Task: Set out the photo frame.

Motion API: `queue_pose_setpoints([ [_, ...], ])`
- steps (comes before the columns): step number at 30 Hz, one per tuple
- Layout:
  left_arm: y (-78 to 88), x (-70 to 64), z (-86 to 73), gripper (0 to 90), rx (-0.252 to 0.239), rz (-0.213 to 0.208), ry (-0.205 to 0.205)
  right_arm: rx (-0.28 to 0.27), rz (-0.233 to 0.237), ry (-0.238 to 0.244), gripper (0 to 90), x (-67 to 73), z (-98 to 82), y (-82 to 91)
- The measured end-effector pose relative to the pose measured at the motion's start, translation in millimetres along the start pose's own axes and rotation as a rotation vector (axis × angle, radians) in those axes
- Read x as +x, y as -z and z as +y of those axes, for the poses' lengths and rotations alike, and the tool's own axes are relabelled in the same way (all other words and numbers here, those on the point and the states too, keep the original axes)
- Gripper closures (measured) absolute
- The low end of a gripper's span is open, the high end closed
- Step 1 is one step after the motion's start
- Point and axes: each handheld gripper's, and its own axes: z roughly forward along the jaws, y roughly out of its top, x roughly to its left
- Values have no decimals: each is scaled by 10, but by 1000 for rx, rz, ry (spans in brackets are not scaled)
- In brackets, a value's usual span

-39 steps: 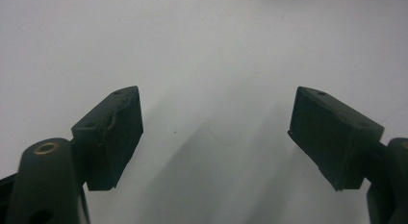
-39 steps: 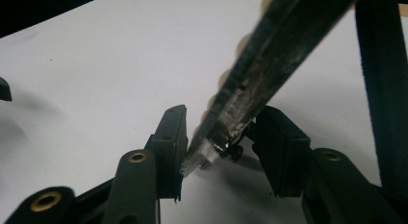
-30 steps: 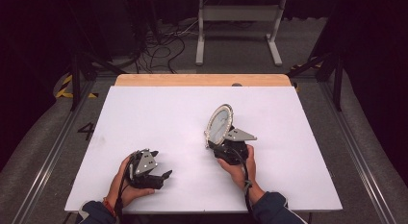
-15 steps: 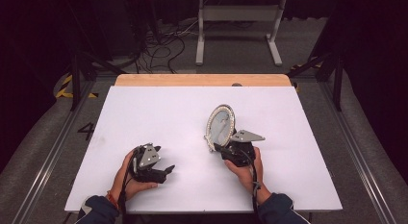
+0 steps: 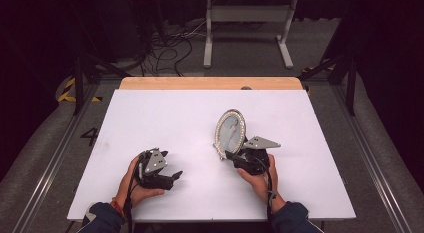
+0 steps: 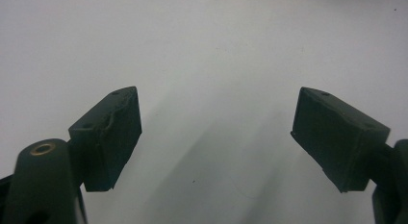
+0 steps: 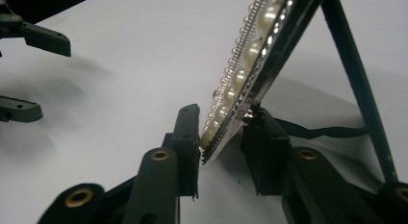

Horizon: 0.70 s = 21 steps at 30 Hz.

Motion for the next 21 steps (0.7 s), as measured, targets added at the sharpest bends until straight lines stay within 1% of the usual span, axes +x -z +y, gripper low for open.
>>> queue_pose_setpoints([
  [4, 16, -14, -20, 179, 2, 4, 4, -14, 2, -21, 596, -4, -1, -89],
  [5, 21, -13, -23, 179, 3, 6, 0, -16, 2, -32, 576, -6, -5, -116],
  [7, 40, -15, -38, 179, 3, 11, 4, -23, 15, -63, 573, -18, -16, -156],
  [8, 52, -15, -48, 179, 3, 14, 2, -27, 24, -77, 586, -20, -22, -174],
  [9, 62, -14, -53, 179, 4, 18, 2, -29, 31, -76, 629, -22, -24, -194],
  [12, 81, -8, -71, 179, 4, 20, 7, -36, 34, -68, 702, -27, -18, -215],
  [13, 85, -7, -76, 179, 8, 22, 9, -33, 35, -76, 704, -35, -16, -215],
  [14, 84, -9, -79, 179, 8, 22, 10, -32, 46, -84, 705, -52, -13, -215],
  [16, 81, -12, -78, 179, 10, 25, 5, -24, 45, -76, 706, -52, -5, -214],
  [21, 71, -21, -68, 179, 15, 22, -6, 2, 65, -83, 730, -81, 11, -206],
])
